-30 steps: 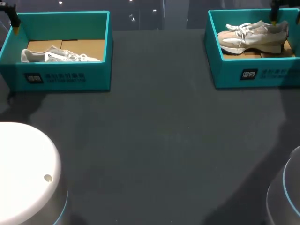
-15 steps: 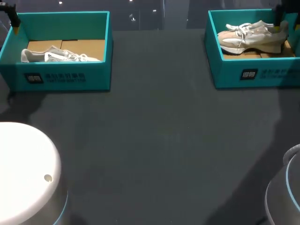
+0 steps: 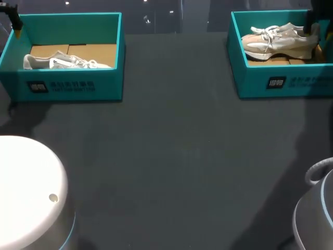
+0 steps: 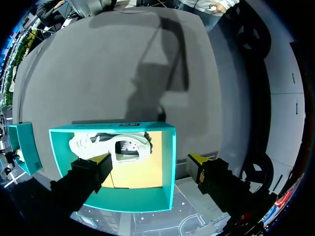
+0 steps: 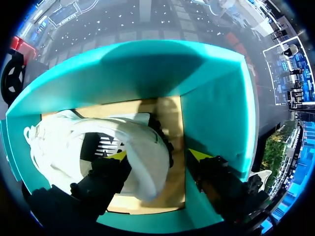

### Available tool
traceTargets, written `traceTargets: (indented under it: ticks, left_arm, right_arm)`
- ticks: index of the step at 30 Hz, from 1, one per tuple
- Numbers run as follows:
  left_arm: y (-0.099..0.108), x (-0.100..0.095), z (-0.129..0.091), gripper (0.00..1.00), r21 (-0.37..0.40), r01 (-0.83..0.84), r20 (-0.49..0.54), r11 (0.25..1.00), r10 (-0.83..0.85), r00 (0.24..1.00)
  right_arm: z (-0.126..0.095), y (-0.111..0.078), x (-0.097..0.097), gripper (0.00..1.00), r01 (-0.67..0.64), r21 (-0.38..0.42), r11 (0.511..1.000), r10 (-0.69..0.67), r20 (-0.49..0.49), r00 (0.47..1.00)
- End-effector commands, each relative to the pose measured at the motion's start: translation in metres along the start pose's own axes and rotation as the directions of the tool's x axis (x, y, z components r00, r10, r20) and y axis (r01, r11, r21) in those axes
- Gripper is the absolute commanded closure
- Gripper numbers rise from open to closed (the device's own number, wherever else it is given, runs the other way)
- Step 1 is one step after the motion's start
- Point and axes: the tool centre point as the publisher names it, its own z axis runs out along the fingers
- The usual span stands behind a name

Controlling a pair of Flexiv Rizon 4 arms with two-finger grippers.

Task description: Take the shoe out of the shoebox, open the shoe tongue, remove and reinsert the insole, then place the shoe into the shoebox

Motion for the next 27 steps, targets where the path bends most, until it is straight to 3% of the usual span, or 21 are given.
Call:
traceTargets:
  ticks: [1, 15, 20, 23, 27]
  left_arm:
    - [0.0, 0.0, -0.001, 0.0, 0.0, -0.001, -0.002, 1.0, 0.001, 1.0]
    - [0.0, 0.0, -0.001, 0.0, 0.0, -0.001, -0.002, 1.0, 0.001, 1.0]
    - [0.0, 0.0, -0.001, 0.0, 0.0, -0.001, -0.002, 1.0, 0.001, 1.0]
    - [0.0, 0.0, -0.001, 0.0, 0.0, -0.001, -0.002, 1.0, 0.001, 1.0]
    - [0.0, 0.0, -0.001, 0.0, 0.0, -0.001, -0.002, 1.0, 0.001, 1.0]
  right_arm:
    - [0.008, 0.008, -0.001, 0.32, -0.007, 0.039, 0.999, 0.007, -0.008, 1.0]
    - [0.024, 0.006, 0.004, 0.38, -0.015, 0.066, 0.998, 0.017, -0.041, 0.999]
    - [0.026, 0.006, 0.007, 0.67, -0.013, 0.073, 0.997, 0.016, -0.047, 0.999]
    - [0.027, 0.005, 0.008, 1.0, -0.012, 0.074, 0.997, 0.016, -0.05, 0.999]
    - [0.025, 0.003, 0.009, 1.0, -0.014, 0.072, 0.997, 0.018, -0.053, 0.998]
